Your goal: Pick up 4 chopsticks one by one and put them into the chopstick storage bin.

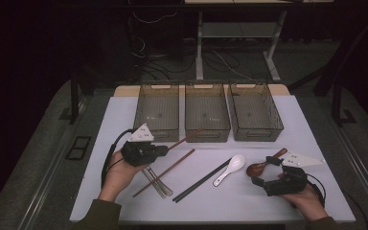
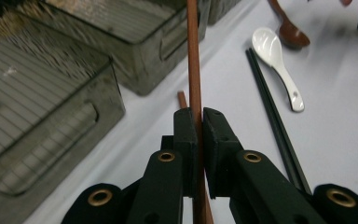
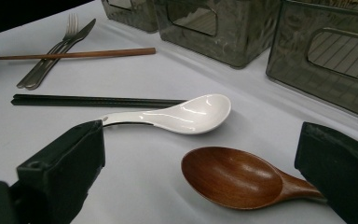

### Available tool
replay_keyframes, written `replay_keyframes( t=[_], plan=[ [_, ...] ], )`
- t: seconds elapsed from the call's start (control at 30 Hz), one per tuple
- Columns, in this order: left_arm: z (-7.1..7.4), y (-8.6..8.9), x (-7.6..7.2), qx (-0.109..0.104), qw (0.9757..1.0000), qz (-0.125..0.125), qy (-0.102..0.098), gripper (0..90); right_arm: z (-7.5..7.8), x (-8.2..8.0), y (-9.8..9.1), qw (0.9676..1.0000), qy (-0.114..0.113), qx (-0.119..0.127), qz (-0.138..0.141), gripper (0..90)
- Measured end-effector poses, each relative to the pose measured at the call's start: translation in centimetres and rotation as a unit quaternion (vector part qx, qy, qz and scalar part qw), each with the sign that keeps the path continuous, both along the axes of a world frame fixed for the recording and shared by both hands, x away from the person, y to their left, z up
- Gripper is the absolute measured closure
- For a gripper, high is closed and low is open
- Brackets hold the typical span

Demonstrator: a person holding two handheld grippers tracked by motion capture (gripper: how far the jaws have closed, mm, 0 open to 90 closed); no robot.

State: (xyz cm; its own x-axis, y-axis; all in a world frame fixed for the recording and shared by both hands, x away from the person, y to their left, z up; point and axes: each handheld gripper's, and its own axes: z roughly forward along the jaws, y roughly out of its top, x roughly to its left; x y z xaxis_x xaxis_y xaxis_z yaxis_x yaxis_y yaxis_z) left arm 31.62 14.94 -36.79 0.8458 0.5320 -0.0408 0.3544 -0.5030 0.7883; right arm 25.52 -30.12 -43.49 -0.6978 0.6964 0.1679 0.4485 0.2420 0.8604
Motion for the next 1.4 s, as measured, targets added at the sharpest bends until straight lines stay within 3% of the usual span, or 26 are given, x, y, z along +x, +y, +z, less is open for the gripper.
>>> replay_keyframes(
  t=[0.37,0.67,0.7,0.73,0.93,1.13,1.4],
  plan=[
    [1.6,-0.4,2.1,-0.017,0.9998,0.001,-0.006,83.6,-0.1,0.0,-0.2,1.0000,0.002,-0.001,-0.006,1.5],
    [2.8,-0.5,4.2,-0.010,0.9999,0.008,-0.005,83.6,-0.2,0.0,-0.2,1.0000,0.003,0.001,-0.007,1.5],
    [2.9,-0.5,4.6,-0.008,0.9999,0.011,-0.006,83.6,-0.2,0.1,-0.3,1.0000,-0.004,-0.001,-0.006,1.5],
    [3.0,-0.5,4.9,-0.007,0.9998,0.014,-0.007,83.6,-0.2,-0.1,-0.2,0.9999,0.007,0.002,-0.008,1.5],
    [4.0,-0.5,7.0,0.005,0.9994,0.034,-0.009,83.6,-0.1,-0.1,-0.3,0.9999,0.005,0.005,-0.009,1.5],
    [3.9,-0.4,9.1,0.010,0.9982,0.058,-0.004,83.6,-0.2,-0.1,-0.4,0.9999,0.003,0.004,-0.009,1.5],
    [3.4,0.0,11.7,0.016,0.9942,0.106,-0.001,83.6,-0.2,-0.1,-0.4,0.9999,0.005,0.004,-0.012,1.5]
  ],
)
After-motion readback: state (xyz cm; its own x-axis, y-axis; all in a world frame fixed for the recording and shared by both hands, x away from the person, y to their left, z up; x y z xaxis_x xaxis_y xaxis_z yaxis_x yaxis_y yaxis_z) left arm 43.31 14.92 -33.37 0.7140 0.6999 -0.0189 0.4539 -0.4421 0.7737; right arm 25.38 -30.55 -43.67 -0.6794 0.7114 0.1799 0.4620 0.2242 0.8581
